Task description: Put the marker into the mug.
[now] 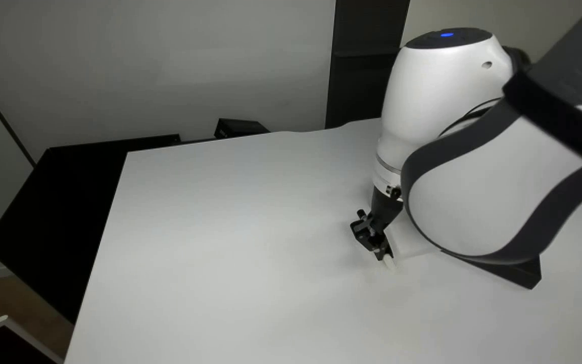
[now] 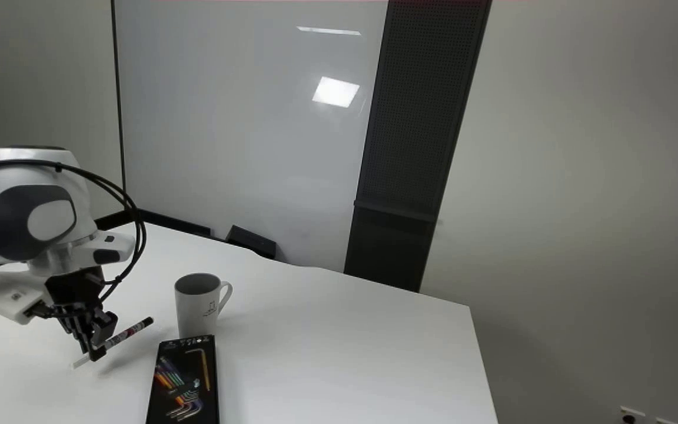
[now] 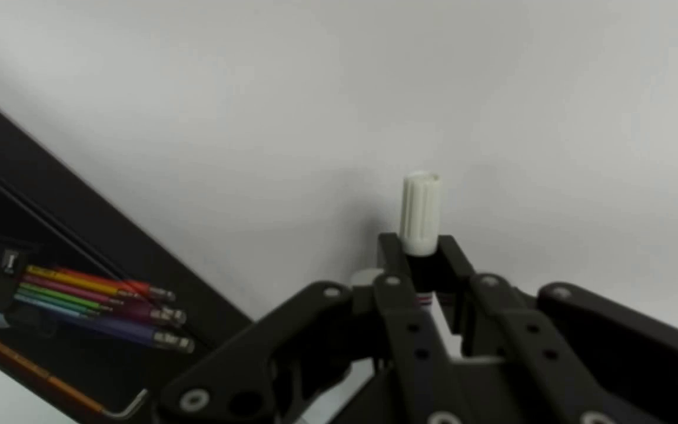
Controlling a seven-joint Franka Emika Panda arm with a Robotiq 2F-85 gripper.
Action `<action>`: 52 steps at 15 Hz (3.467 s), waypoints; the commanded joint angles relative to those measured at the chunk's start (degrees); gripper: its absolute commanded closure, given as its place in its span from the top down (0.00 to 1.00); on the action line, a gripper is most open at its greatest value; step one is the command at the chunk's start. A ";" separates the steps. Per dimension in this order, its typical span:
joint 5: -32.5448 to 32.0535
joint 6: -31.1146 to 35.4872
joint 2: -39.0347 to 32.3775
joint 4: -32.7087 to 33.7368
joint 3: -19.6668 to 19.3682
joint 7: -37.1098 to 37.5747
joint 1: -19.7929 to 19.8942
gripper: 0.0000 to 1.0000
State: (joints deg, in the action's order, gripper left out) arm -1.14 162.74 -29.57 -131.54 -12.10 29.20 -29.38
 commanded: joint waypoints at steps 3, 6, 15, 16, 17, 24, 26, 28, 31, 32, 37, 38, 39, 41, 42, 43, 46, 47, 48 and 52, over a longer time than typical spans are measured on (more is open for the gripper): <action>-1.13 -9.21 10.64 -0.84 0.70 4.67 2.34 0.07; 0.94 -13.97 15.79 -0.18 3.41 7.81 6.10 0.07; 17.43 -19.75 28.00 0.63 11.78 4.56 19.84 0.07; 20.91 -20.16 28.68 0.99 12.12 3.00 20.98 0.07; 24.59 -20.59 29.22 1.28 12.37 1.50 21.90 0.07; 51.60 -24.15 29.11 1.69 11.44 -11.92 26.89 0.07; 55.38 -25.62 28.36 1.56 11.02 -13.68 28.25 0.07; 57.39 -27.90 27.55 1.55 10.43 -13.69 29.56 0.07; 57.63 -30.20 26.47 0.99 9.51 -12.57 31.19 0.07; 58.21 -31.01 26.04 0.92 9.05 -13.03 31.87 0.07; 64.48 -33.58 23.55 0.99 8.35 -17.25 33.56 0.07; 65.76 -34.57 22.93 1.37 8.19 -18.34 33.90 0.07; 66.93 -35.00 22.25 1.60 8.13 -19.43 34.10 0.07; 68.47 -36.03 21.22 2.00 7.96 -21.10 34.52 0.07; 69.17 -36.94 20.75 2.36 7.78 -21.82 34.83 0.07; 69.76 -37.59 20.29 2.69 7.58 -22.35 35.09 0.07; 70.92 -39.29 19.20 3.68 7.12 -23.42 35.61 0.07; 71.78 -39.75 18.79 3.95 7.14 -23.99 35.70 0.07; 72.50 -40.34 18.39 4.34 7.02 -24.53 35.88 0.07; 74.86 -42.35 16.82 5.65 6.72 -25.80 36.24 0.07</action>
State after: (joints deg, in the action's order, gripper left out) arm 70.73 122.88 -10.90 -128.08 -5.07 4.83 6.31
